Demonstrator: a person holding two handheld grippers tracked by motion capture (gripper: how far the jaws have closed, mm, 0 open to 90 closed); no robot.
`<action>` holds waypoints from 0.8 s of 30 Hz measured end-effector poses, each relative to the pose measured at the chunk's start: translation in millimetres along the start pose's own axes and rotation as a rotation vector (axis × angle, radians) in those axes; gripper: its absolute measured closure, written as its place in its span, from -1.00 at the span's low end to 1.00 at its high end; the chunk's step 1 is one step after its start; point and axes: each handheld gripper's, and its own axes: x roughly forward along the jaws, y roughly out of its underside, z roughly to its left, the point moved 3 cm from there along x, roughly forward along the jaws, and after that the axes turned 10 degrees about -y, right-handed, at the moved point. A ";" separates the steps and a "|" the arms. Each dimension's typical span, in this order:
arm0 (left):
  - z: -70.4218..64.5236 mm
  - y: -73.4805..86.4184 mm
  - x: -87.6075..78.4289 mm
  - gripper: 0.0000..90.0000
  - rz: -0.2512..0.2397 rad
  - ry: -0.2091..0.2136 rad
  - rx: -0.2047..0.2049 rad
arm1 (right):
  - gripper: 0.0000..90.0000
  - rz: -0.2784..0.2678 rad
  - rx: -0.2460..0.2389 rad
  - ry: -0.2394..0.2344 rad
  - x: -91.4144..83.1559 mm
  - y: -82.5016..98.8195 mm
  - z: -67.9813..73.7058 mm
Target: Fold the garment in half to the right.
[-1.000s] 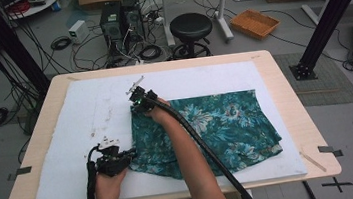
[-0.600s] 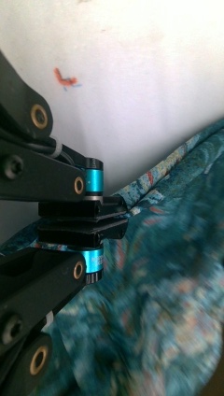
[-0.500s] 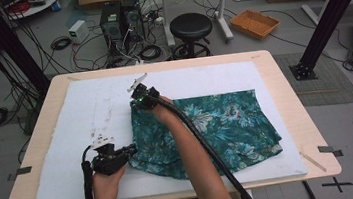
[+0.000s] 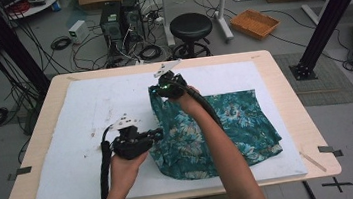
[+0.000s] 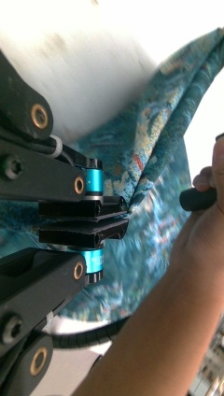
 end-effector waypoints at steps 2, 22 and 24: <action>-10.1 -7.7 6.7 0.93 0.007 0.019 0.012 | 1.00 -0.013 -0.001 0.012 -14.8 3.8 -4.7; -80.8 -35.0 79.4 0.93 0.130 0.117 0.115 | 1.00 -0.070 0.098 0.126 -111.0 59.8 -45.5; -87.2 -36.7 87.2 0.92 0.138 0.122 0.122 | 1.00 -0.075 0.106 0.137 -116.8 65.0 -48.9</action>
